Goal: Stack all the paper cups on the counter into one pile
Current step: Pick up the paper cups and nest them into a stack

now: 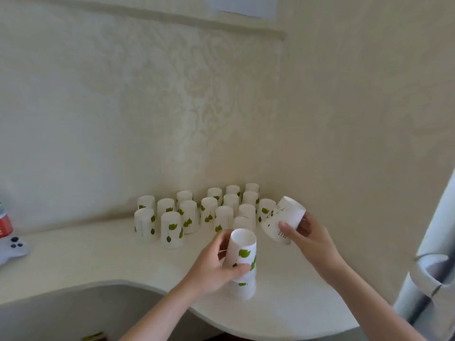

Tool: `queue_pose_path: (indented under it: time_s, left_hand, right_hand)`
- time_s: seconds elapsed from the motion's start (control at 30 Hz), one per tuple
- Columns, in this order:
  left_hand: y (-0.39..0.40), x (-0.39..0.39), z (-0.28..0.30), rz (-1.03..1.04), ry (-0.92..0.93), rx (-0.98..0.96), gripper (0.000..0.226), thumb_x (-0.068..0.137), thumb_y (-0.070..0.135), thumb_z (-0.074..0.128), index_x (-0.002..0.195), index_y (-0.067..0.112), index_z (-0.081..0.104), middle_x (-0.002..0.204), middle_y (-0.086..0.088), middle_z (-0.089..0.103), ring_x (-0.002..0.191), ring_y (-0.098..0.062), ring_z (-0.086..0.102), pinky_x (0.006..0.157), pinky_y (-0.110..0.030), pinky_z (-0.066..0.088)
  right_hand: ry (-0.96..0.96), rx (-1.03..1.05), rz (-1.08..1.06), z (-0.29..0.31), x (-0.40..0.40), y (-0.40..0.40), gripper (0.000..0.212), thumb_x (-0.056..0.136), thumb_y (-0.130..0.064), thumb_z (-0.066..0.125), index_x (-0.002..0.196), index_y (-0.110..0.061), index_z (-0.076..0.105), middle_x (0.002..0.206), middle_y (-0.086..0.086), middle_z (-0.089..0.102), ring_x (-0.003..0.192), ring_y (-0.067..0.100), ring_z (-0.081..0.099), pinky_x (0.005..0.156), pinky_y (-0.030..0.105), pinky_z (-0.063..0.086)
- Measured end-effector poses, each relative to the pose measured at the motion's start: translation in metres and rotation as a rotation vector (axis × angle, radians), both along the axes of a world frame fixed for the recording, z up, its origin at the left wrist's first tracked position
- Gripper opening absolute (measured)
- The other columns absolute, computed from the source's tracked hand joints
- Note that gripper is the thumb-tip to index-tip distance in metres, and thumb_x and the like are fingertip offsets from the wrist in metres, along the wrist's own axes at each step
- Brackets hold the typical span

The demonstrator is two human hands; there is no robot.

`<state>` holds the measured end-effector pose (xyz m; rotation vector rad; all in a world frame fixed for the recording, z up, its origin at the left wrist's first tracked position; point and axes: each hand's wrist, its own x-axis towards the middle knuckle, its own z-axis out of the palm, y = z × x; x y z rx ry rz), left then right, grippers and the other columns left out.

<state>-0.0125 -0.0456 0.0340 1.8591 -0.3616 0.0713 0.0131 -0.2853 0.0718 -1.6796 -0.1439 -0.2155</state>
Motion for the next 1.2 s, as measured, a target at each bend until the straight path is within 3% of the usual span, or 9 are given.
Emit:
queue_pose_path:
  time_s: [0.2,0.33,0.47,0.57,0.73,0.83,0.93,1.07,1.2]
  left_hand:
    - [0.018,-0.012,-0.018,-0.013,0.076,0.041,0.091,0.059,0.047,0.089,0.137,0.040,0.042,0.134,0.018,0.056,0.128,0.002,0.051,0.111,-0.026,0.039]
    - [0.064,-0.004,-0.001,0.289,-0.029,-0.144,0.061,0.069,0.049,0.080,0.123,0.032,0.057,0.125,0.011,0.062,0.112,0.001,0.060,0.097,-0.023,0.047]
    - [0.099,0.030,-0.010,0.564,-0.145,-0.127,0.052,0.082,0.017,0.078,0.125,0.020,0.050,0.134,-0.001,0.046,0.114,0.001,0.051,0.105,-0.030,0.041]
    - [0.102,0.057,-0.025,0.641,-0.135,0.030,0.075,0.072,0.024,0.085,0.132,0.024,0.040,0.129,0.003,0.034,0.126,-0.021,0.044,0.111,-0.041,0.038]
    - [0.094,0.093,-0.044,0.758,-0.095,0.092,0.089,0.068,0.023,0.088,0.139,0.011,0.035,0.133,-0.014,0.046,0.125,-0.035,0.048,0.104,-0.054,0.045]
    - [0.092,0.098,-0.044,0.757,-0.112,0.003,0.068,0.078,0.010,0.079,0.134,0.007,0.041,0.124,-0.013,0.055,0.118,-0.035,0.055,0.100,-0.048,0.047]
    - [0.088,0.090,-0.032,0.748,-0.170,-0.094,0.052,0.085,0.006,0.072,0.127,0.014,0.044,0.117,-0.002,0.054,0.111,-0.026,0.057,0.091,-0.037,0.047]
    - [0.082,0.072,0.000,0.696,-0.233,-0.228,0.063,0.086,0.011,0.072,0.138,0.021,0.038,0.126,0.009,0.049,0.116,-0.012,0.052,0.092,-0.025,0.042]
    - [0.070,0.051,0.027,0.592,-0.301,-0.323,0.061,0.086,0.009,0.072,0.136,0.024,0.041,0.127,0.012,0.054,0.122,-0.015,0.055,0.097,-0.028,0.048]
  right_hand:
    - [-0.073,-0.072,0.259,0.005,-0.013,0.038,0.048,0.075,-0.026,0.078,0.120,-0.019,0.061,0.113,-0.001,0.075,0.107,0.010,0.070,0.085,0.026,0.058]
    - [-0.059,-0.170,0.317,-0.015,-0.012,0.052,0.063,0.069,-0.029,0.082,0.125,-0.015,0.058,0.117,0.000,0.072,0.110,0.009,0.069,0.097,0.031,0.055]
    - [0.001,-0.221,0.353,-0.035,-0.006,0.051,0.064,0.071,-0.024,0.085,0.128,-0.017,0.056,0.120,-0.004,0.071,0.115,0.007,0.066,0.104,0.032,0.051]
    - [0.024,-0.255,0.352,-0.048,-0.004,0.053,0.061,0.071,-0.021,0.086,0.125,-0.023,0.058,0.119,-0.008,0.071,0.115,0.004,0.065,0.106,0.031,0.049]
    - [0.063,-0.273,0.470,-0.051,0.002,0.037,0.073,0.069,-0.014,0.087,0.133,-0.021,0.053,0.132,-0.008,0.065,0.127,0.006,0.056,0.111,0.027,0.041]
    - [0.105,-0.164,0.430,-0.041,0.019,0.011,0.057,0.077,-0.006,0.077,0.129,-0.020,0.059,0.132,-0.003,0.065,0.128,0.011,0.056,0.107,0.028,0.043]
    - [0.085,-0.170,0.097,-0.045,0.048,0.006,0.035,0.084,-0.007,0.072,0.113,-0.026,0.066,0.117,-0.003,0.070,0.113,0.016,0.065,0.090,0.024,0.052]
    - [0.129,-0.307,0.032,-0.059,0.072,0.037,0.061,0.071,-0.029,0.084,0.123,-0.028,0.053,0.114,-0.010,0.060,0.107,0.008,0.060,0.090,0.022,0.047]
    - [0.109,-0.321,0.050,-0.067,0.073,0.071,0.052,0.079,-0.021,0.076,0.121,-0.030,0.047,0.106,-0.015,0.058,0.103,0.011,0.058,0.078,0.015,0.043]
